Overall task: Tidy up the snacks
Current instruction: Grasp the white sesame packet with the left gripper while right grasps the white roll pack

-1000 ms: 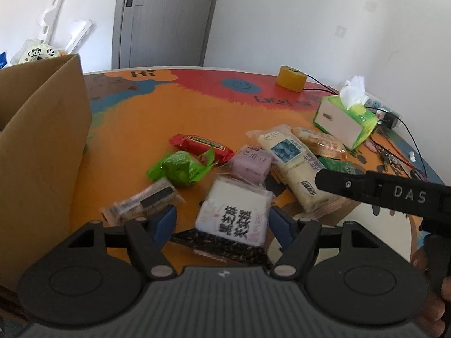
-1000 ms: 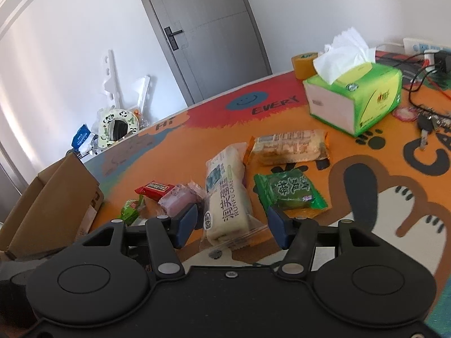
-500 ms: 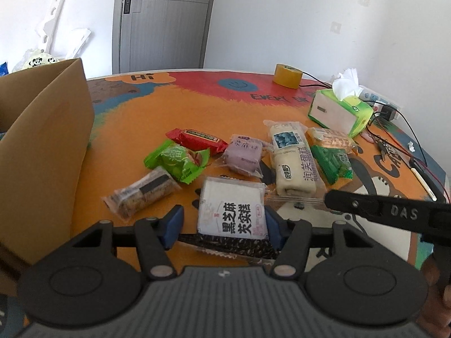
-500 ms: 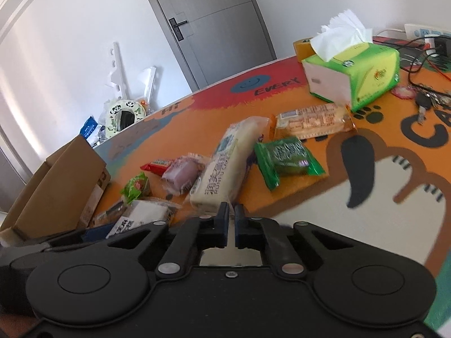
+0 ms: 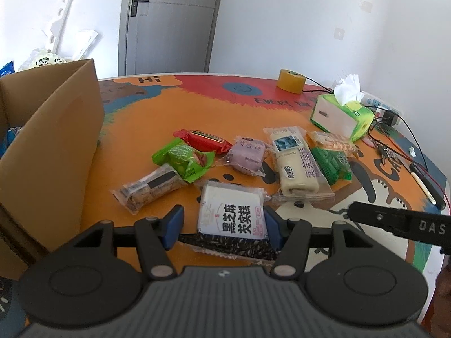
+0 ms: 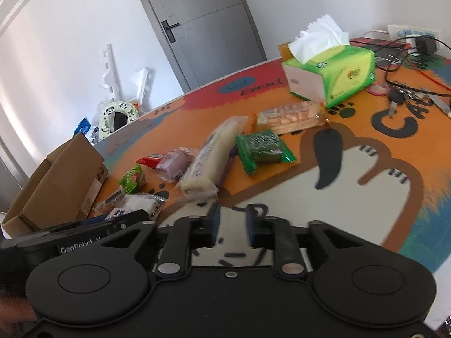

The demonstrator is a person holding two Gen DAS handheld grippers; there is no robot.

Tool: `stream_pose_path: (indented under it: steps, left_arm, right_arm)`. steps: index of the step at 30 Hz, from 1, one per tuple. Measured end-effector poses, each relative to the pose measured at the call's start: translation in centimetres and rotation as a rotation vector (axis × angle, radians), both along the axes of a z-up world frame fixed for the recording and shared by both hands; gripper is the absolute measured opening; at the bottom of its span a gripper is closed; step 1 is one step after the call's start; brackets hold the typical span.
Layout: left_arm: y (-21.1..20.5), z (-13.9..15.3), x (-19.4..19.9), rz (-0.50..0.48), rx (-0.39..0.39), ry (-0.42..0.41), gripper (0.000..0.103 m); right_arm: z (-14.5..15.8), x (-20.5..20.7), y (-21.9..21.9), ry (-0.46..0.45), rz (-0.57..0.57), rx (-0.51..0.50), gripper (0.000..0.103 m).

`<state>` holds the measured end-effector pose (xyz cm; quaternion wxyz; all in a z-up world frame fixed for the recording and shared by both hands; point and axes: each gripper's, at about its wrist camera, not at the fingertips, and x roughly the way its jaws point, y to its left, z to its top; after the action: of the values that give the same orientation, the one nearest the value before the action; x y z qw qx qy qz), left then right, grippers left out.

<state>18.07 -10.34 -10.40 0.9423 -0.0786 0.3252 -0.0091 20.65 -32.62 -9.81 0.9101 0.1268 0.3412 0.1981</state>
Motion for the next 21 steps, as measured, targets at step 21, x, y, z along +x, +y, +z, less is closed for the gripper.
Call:
stream_pose_path:
  steps: [21]
  left_arm:
    - [-0.9,-0.8,0.6,-0.018,0.115,-0.001,0.053]
  right_arm:
    - [-0.6,0.8,1.0,0.014,0.060,0.078,0.002]
